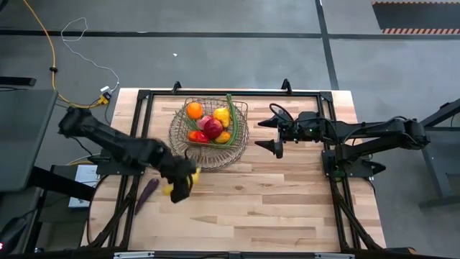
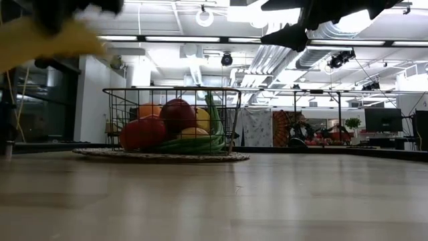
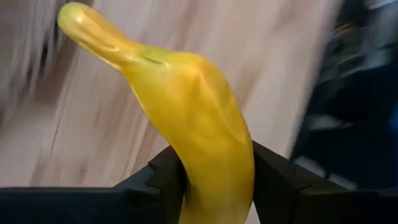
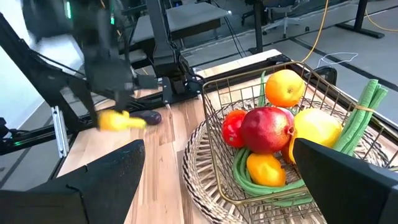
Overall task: Build produce basket
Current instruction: Put the yellow banana into the wire basket
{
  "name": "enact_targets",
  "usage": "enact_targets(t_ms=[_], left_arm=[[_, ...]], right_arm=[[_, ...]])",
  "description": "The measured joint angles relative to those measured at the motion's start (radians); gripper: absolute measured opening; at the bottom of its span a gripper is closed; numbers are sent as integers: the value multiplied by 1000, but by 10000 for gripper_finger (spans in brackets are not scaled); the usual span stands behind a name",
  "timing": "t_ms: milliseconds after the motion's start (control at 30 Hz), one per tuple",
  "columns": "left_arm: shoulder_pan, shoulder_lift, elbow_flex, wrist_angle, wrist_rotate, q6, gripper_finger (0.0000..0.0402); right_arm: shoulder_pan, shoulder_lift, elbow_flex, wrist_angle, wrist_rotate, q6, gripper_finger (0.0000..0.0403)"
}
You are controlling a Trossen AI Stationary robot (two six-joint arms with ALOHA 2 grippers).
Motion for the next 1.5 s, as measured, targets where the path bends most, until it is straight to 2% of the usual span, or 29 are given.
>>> enact_targets(t_ms=[200, 367, 533, 667, 767, 933, 1033, 1500], left_arm=[[175, -169, 103, 157, -4, 304, 126], [324, -254, 182, 323, -63, 555, 127], [454, -297, 193, 513, -88, 678, 136], [531, -303, 135, 679, 24, 695, 137], [571, -301, 25, 784, 96, 649, 137], [591, -286, -180, 1072, 112, 541, 137], [587, -284, -242, 1195, 119, 525, 138], [587, -284, -258, 1204, 111, 549, 138]], right_arm=[[0, 0, 0, 38, 19, 11, 399], [0, 0, 0, 115, 62, 57, 399], [0, 0, 0, 169, 65, 55, 399], [0, 0, 0, 177, 65, 56, 399], [0, 0, 0, 184, 65, 56, 399], [0, 0, 0, 205, 64, 54, 399], [0, 0, 0, 205, 64, 56, 399], [0, 0, 0, 205, 53, 62, 399]])
